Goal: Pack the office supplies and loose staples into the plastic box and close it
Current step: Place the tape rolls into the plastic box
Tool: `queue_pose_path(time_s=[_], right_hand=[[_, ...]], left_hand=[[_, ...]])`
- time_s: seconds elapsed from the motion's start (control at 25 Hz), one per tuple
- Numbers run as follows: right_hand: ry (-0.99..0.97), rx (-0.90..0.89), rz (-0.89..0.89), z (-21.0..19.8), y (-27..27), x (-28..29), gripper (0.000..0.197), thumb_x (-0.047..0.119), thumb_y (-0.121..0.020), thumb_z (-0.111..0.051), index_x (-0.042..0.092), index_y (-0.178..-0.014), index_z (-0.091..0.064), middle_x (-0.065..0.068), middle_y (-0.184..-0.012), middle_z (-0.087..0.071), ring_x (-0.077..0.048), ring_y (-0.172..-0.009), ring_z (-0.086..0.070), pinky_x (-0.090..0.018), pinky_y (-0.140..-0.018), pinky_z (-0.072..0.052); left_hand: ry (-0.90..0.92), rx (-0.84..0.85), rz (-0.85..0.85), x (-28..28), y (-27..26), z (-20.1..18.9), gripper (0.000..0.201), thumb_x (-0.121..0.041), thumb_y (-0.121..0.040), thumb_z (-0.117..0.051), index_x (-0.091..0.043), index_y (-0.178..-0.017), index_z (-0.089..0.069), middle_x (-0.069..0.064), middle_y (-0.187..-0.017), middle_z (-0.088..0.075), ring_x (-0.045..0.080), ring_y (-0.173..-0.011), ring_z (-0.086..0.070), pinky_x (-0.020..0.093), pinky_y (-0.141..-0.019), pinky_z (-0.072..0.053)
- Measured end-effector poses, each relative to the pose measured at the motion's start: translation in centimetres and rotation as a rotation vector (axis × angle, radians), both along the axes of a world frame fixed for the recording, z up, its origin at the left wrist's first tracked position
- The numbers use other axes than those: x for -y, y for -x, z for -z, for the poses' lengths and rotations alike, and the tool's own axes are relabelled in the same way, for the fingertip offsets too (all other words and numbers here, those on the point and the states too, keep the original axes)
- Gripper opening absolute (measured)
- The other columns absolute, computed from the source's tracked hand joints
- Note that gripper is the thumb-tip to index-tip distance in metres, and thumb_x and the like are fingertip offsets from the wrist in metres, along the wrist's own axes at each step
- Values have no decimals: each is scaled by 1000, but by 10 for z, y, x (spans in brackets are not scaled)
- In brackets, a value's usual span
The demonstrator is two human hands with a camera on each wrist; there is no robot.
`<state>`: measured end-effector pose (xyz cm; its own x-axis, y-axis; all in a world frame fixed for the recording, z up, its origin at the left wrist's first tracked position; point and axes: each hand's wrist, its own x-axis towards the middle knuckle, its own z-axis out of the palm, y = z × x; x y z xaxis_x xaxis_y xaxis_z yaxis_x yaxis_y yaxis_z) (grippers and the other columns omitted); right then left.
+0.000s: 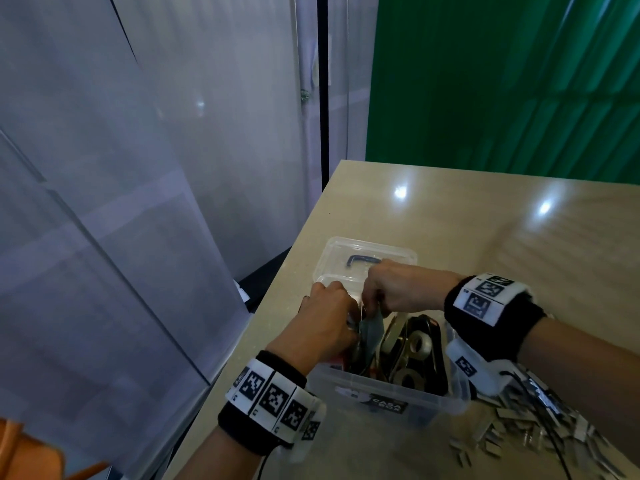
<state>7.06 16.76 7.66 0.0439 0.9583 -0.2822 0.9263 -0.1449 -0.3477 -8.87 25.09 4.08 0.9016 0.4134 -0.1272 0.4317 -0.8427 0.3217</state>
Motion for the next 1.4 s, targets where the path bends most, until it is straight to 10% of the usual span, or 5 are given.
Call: queue_pose_path(time_s=[0.24,0.64,1.12,1.28,1.4], right_hand=[[23,121,-90,-7,14,-13,24,-3,-81,-67,15,-86,-81,15,-61,-62,9,-55,-55,-10,-53,-41],[-7,406,-188,-9,20,-7,17,9,-91,-63,10,-104,-73,-8,-108,-66,-25,-103,-61,-37,-81,-52],[145,230,-98,-15,20,-9,35,0,-79,-65,20,-105,-79,6,-67,-65,-14,-63,-62,-31,-58,-54],[91,140,-43,-15,18,-12,4,21,-81,-78,20,-84,-81,3,-68,-73,-10,-61,-68,-29,-58,-56],[49,167,-33,-5,27,-18,30,13,-78,-77,17,-51,-66,3,-47,-59,-13,-42,-53,-27,-48,-46]], left_hand=[[29,28,-26,-3,-5,-1,22,-29,-94,-62,-21,-107,-77,6,-115,-57,28,-109,-47,36,-89,-44],[127,78,-29,-6,-8,-4,21,-22,-92,-65,-9,-100,-78,12,-101,-72,26,-94,-65,40,-90,-54],[134,-3,-32,-10,-3,-8,30,-37,-89,-70,-10,-102,-78,13,-99,-66,24,-85,-62,28,-67,-43],[141,-22,-40,-10,-5,-11,33,-36,-89,-69,-7,-101,-78,16,-96,-69,25,-82,-63,30,-68,-48],[160,-4,-38,-8,-7,-12,28,-31,-90,-69,-7,-100,-77,12,-98,-72,22,-82,-64,31,-74,-51]])
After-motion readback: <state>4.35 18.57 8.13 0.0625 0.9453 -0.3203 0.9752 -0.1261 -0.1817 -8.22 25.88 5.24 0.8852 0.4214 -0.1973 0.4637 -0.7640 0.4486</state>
